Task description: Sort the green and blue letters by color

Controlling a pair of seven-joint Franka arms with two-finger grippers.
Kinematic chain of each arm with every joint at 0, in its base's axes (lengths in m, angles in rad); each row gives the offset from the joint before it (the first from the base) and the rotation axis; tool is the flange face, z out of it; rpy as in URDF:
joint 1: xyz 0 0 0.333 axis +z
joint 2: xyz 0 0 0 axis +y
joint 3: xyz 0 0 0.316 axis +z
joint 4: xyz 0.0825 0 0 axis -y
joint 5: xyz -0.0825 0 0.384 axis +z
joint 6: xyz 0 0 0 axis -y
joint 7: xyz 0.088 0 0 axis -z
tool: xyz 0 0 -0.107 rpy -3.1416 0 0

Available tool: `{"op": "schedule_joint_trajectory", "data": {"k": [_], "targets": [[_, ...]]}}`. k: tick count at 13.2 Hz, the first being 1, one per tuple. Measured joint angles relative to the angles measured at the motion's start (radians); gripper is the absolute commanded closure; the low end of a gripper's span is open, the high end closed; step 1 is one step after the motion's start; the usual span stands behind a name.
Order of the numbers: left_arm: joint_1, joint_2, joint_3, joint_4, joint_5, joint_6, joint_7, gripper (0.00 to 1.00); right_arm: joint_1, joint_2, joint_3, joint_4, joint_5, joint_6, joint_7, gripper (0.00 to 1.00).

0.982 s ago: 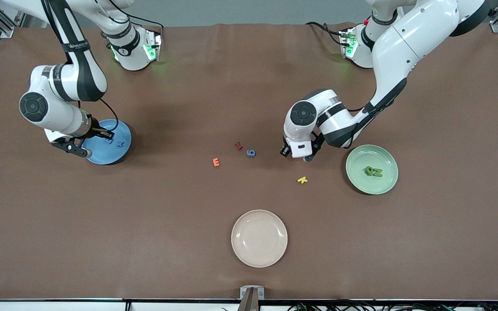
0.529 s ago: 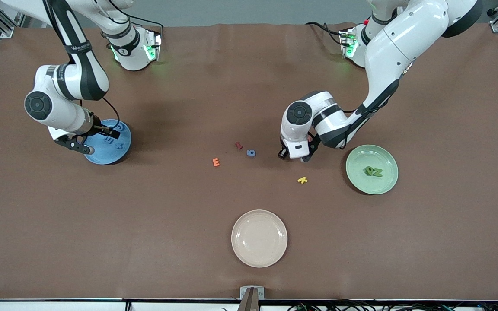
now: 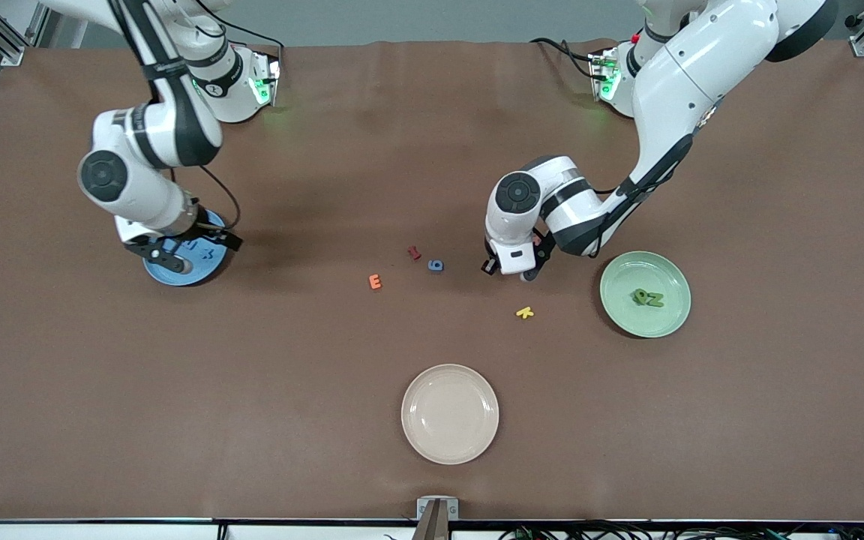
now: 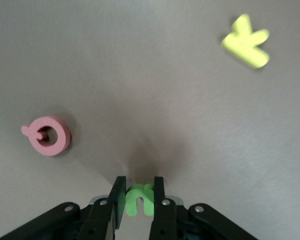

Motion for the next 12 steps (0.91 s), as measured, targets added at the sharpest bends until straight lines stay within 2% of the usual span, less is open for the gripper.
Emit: {"op": "schedule_joint_trajectory", "data": {"k": [2,4,6,8,10,12], "targets": [[0.016,-0.059,-0.001,0.009,0.001,-0.041,0.021,1.0,0.113,0.006,0.005,0.056,0.001,-0.008,0.18,0.0],[0.075,-0.13,-0.022,0.011,0.001,-0.101,0.1,1.0,0.201,0.036,0.007,0.142,0.01,-0.051,0.336,0.0],[0.222,-0.168,-0.1,0.008,0.001,-0.183,0.235,1.0,0.267,0.099,0.007,0.244,0.046,-0.066,0.476,0.0],[0.436,-0.172,-0.194,-0.011,0.001,-0.251,0.429,0.99,0.33,0.213,0.006,0.374,0.066,-0.063,0.646,0.0],[0.531,-0.171,-0.208,-0.048,0.001,-0.272,0.579,0.99,0.374,0.318,0.006,0.483,0.075,-0.042,0.805,0.0],[0.603,-0.166,-0.209,-0.092,0.001,-0.273,0.706,0.92,0.423,0.423,0.006,0.569,0.076,0.015,0.958,0.0]]}}
